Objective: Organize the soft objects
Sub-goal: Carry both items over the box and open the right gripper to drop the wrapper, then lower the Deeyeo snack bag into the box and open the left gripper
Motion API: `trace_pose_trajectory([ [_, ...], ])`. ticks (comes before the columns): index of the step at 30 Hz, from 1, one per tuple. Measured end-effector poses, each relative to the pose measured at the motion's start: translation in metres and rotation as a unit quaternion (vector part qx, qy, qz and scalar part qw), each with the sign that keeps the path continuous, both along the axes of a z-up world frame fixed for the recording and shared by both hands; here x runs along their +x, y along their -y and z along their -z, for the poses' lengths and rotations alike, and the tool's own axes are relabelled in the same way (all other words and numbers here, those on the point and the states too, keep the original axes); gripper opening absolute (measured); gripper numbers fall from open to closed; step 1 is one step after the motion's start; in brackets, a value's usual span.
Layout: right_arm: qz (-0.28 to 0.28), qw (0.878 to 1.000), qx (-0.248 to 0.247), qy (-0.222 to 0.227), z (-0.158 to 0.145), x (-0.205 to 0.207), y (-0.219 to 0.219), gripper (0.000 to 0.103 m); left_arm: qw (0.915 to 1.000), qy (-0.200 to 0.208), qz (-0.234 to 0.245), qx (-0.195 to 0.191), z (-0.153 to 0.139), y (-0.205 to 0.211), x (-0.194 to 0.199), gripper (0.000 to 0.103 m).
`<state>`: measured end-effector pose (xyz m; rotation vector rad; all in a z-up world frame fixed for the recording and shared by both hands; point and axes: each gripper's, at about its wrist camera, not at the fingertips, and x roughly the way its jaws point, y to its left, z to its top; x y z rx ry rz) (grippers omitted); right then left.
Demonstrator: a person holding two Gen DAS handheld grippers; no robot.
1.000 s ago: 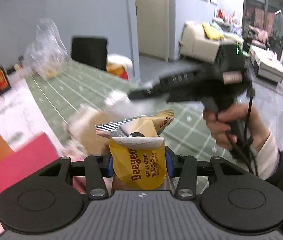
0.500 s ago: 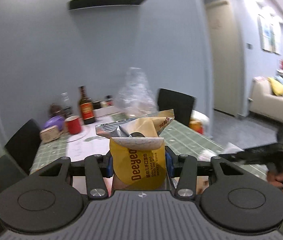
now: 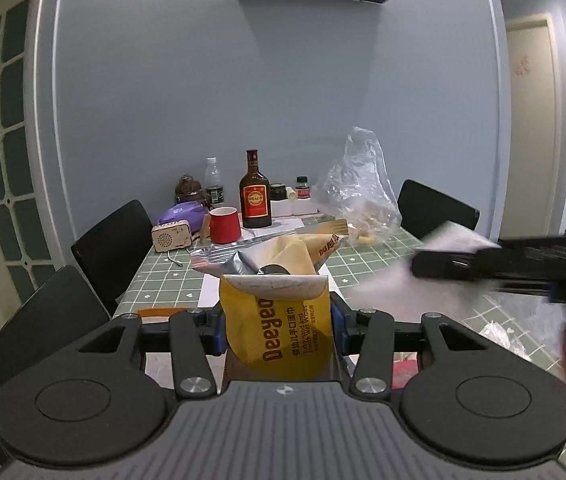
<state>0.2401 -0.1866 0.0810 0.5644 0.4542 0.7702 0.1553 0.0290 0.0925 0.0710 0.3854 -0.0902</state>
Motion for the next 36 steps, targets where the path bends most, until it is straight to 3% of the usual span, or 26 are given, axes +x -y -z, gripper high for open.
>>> trace_pose_trajectory([
  [4,-0.003,1.0,-0.003,-0.011,0.001,0.023,-0.034,0.0,0.9999,0.014,0.001,-0.003,-0.004,-0.002,-0.009,0.053],
  [9,-0.015,0.997,-0.052,-0.051,0.015,0.043,-0.075,0.0,0.9998,0.017,-0.001,0.008,-0.004,0.003,-0.008,0.053],
  [12,-0.018,0.994,-0.082,-0.064,0.028,0.048,-0.088,0.0,0.9991,0.016,-0.03,0.024,0.0,0.004,-0.001,0.053],
  [18,-0.036,0.991,-0.092,-0.091,0.054,0.059,-0.098,0.0,0.9989,-0.008,-0.047,0.003,0.004,-0.006,0.017,0.053],
  [20,-0.043,0.99,-0.096,-0.09,0.059,0.062,-0.102,0.0,0.9979,-0.017,-0.063,0.001,0.007,-0.008,0.024,0.053],
  [25,-0.057,0.988,-0.126,-0.075,0.064,0.058,-0.122,0.003,0.9905,-0.008,-0.128,0.05,0.012,0.001,0.03,0.053],
  [28,-0.048,0.985,-0.155,-0.057,0.06,0.049,-0.127,0.006,0.9908,-0.015,-0.128,0.04,0.013,-0.004,0.032,0.053],
  [29,-0.048,0.985,-0.156,-0.06,0.06,0.049,-0.128,0.008,0.9909,-0.02,-0.128,0.036,0.013,-0.005,0.034,0.053],
  [30,-0.047,0.984,-0.159,-0.066,0.061,0.049,-0.128,0.018,0.9909,-0.02,-0.129,0.035,0.014,-0.006,0.034,0.053],
  [31,-0.05,0.982,-0.165,-0.071,0.062,0.05,-0.129,0.036,0.9901,-0.016,-0.134,0.037,0.014,-0.007,0.034,0.053],
  [33,-0.075,0.975,-0.19,-0.083,0.063,0.053,-0.133,0.059,0.9871,-0.002,-0.156,0.035,0.013,-0.009,0.033,0.053],
  [36,-0.084,0.974,-0.2,-0.07,0.058,0.049,-0.129,0.069,0.9821,0.012,-0.186,0.027,0.012,-0.015,0.034,0.053],
])
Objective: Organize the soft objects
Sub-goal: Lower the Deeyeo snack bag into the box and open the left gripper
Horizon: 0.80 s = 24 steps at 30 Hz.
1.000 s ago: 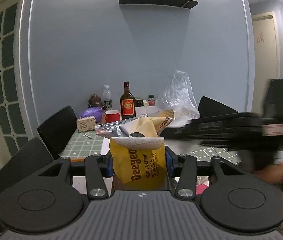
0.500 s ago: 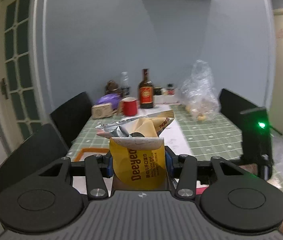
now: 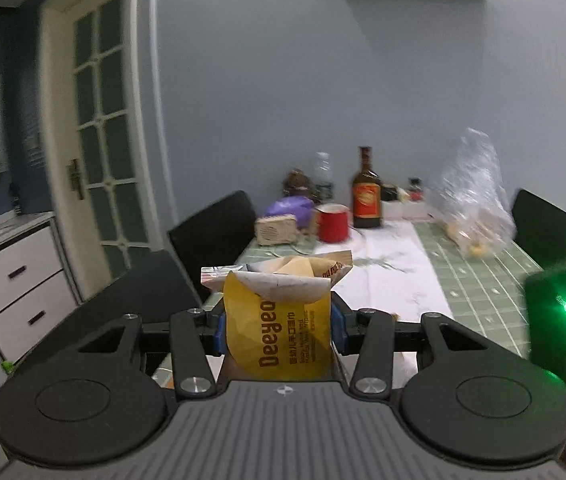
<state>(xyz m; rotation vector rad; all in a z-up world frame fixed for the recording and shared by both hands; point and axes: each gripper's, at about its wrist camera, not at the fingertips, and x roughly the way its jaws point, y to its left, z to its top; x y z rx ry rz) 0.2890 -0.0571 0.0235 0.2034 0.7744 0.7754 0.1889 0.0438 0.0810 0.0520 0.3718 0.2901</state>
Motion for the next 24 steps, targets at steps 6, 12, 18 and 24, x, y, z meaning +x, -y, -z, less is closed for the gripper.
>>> trace_pose_trajectory([
  [6,-0.006,0.999,-0.031,0.001,-0.011,-0.004,0.012,0.086,0.9998,-0.005,-0.008,-0.017,-0.002,-0.012,0.004,0.053],
  [12,0.034,0.999,-0.004,0.009,-0.026,-0.002,0.044,0.092,0.9985,-0.033,0.011,-0.042,0.007,-0.013,0.017,0.052],
  [18,0.069,0.997,-0.012,0.024,-0.033,-0.006,0.06,0.094,0.9967,-0.061,0.011,-0.052,0.02,-0.013,0.032,0.051],
  [24,0.121,0.991,0.049,-0.002,-0.035,0.004,0.087,0.094,0.9952,-0.092,-0.006,-0.033,0.037,-0.002,0.047,0.051],
])
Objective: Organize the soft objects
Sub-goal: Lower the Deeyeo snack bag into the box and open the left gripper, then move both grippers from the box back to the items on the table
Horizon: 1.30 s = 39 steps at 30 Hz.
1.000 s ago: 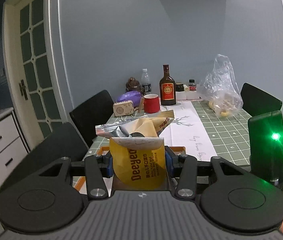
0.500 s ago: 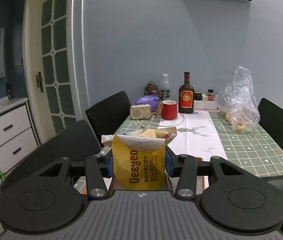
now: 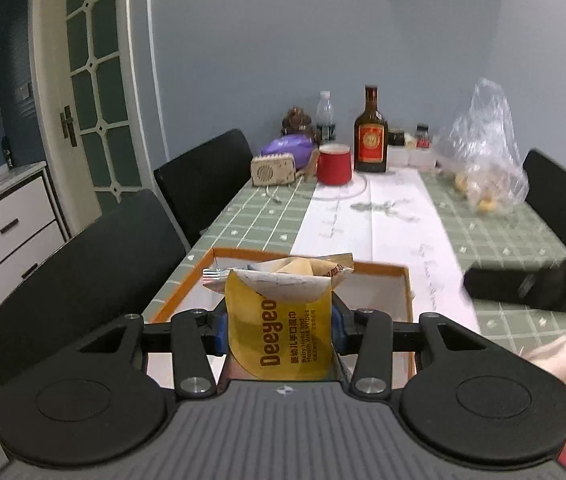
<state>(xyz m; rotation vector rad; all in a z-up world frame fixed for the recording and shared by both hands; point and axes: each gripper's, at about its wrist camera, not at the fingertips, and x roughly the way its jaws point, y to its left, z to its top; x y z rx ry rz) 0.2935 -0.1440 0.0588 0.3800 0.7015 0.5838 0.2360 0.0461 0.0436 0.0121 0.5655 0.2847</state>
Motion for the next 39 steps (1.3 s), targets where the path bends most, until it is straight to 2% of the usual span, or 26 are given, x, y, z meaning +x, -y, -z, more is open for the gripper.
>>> trace_pose_trajectory([
  [4,0.012,1.0,0.018,-0.008,0.0,0.003,0.006,0.094,0.9997,-0.024,0.001,0.004,0.013,0.009,0.011,0.051],
  [9,0.015,1.0,0.021,-0.01,0.0,0.003,0.007,0.094,0.9986,-0.043,0.0,0.032,0.024,0.018,0.016,0.054],
  [11,0.013,1.0,0.025,-0.011,0.001,0.002,0.007,0.094,0.9979,-0.046,-0.003,0.045,0.024,0.021,0.018,0.07],
  [12,0.011,1.0,0.023,-0.01,0.0,0.002,0.005,0.094,0.9979,-0.034,0.001,0.055,0.023,0.024,0.016,0.076],
  [14,0.009,1.0,0.02,-0.007,0.0,0.0,0.003,0.094,0.997,0.015,0.033,0.069,0.019,0.029,0.004,0.102],
  [15,0.005,1.0,0.024,-0.008,0.0,0.001,0.003,0.094,0.9952,0.034,0.046,0.079,0.017,0.031,-0.002,0.103],
  [17,-0.007,0.999,0.046,-0.014,0.002,0.002,0.004,0.094,0.9936,0.04,0.048,0.094,0.013,0.037,-0.009,0.103],
  [23,-0.008,0.998,0.063,-0.016,-0.001,0.0,0.005,0.094,0.9932,0.065,0.049,0.084,-0.001,0.041,-0.026,0.103],
  [28,-0.004,0.992,0.118,-0.031,0.002,0.003,0.017,0.094,0.9927,0.077,0.033,0.087,-0.009,0.039,-0.028,0.103],
  [36,0.012,0.994,0.109,-0.013,-0.01,-0.003,0.023,0.095,0.9937,0.094,0.036,0.049,-0.026,0.032,-0.041,0.103],
  [39,0.04,0.996,0.083,0.008,-0.016,-0.012,0.024,0.096,0.9941,0.096,0.045,0.023,-0.031,0.03,-0.046,0.103],
])
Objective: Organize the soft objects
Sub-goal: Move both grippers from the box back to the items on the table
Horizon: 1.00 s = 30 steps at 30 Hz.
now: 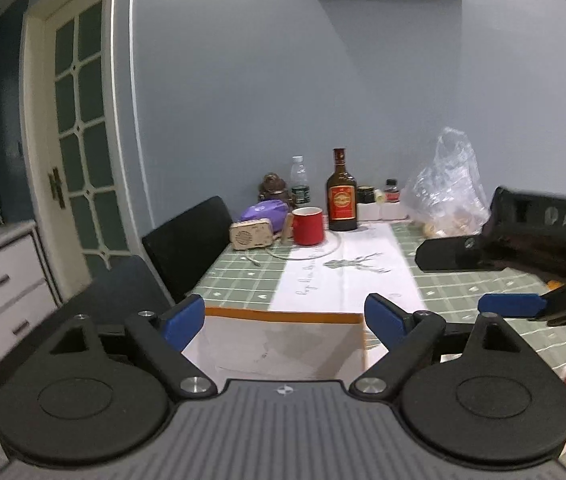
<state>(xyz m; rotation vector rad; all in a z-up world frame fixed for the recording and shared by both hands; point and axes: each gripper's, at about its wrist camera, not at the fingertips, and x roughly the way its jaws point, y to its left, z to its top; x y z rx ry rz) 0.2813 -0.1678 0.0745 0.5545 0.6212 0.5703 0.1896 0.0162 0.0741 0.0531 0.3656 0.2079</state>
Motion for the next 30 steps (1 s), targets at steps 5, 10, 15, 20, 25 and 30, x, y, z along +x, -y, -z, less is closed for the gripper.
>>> trace_pose_trajectory([
  [5,0.01,0.997,-0.071,0.037,-0.006,-0.016,-0.004,0.096,0.9985,0.004,0.048,-0.026,-0.008,0.002,-0.013,0.103],
  [10,0.033,0.993,-0.097,0.059,-0.011,-0.033,0.013,0.096,0.993,0.01,0.106,-0.051,-0.015,0.007,-0.029,0.103],
  [15,0.05,0.985,-0.14,0.082,-0.008,-0.054,0.031,0.096,0.9904,0.027,0.134,-0.017,-0.015,0.026,-0.042,0.103],
  [20,0.068,0.978,-0.154,0.122,0.014,-0.086,0.06,0.098,0.9803,0.027,0.195,-0.01,-0.014,0.043,-0.05,0.103],
  [25,0.137,0.97,-0.135,0.149,0.045,-0.102,0.103,0.098,0.9662,0.008,0.257,-0.006,-0.004,0.064,-0.053,0.103],
  [30,0.179,0.967,-0.127,0.131,0.073,-0.099,0.133,0.1,0.9515,-0.022,0.307,0.006,0.016,0.09,-0.049,0.103],
])
